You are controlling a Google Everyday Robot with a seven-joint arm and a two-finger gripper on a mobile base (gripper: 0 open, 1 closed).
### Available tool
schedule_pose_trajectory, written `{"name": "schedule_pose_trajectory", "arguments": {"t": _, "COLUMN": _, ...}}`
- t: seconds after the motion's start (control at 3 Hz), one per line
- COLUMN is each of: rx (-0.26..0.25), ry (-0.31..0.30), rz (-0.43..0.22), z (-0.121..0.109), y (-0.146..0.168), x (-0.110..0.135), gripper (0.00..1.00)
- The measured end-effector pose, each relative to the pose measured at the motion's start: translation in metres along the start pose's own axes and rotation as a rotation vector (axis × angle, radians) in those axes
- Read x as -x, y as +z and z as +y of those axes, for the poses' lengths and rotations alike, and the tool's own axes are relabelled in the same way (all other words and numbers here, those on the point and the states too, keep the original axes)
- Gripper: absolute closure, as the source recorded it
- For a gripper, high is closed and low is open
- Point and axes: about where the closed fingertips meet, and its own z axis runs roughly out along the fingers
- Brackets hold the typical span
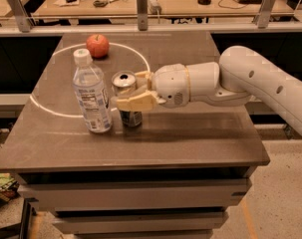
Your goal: Move redbull can near blue plastic bottle
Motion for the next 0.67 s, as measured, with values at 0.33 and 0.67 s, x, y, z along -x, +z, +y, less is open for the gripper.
{"name": "schedule_pose_trajectory", "arguments": {"t": 0.33, "rx": 0.005, "ry": -0.001, "rz": 0.000, "z": 0.0010, "y": 0.0022, "x": 0.0009, "gripper": 0.82}}
{"name": "schedule_pose_trajectory", "arguments": {"t": 0.67, "rx": 0.009, "ry": -0.003, "rz": 0.000, "z": 0.0020, "y": 0.0042, "x": 0.0016, "gripper": 0.59}}
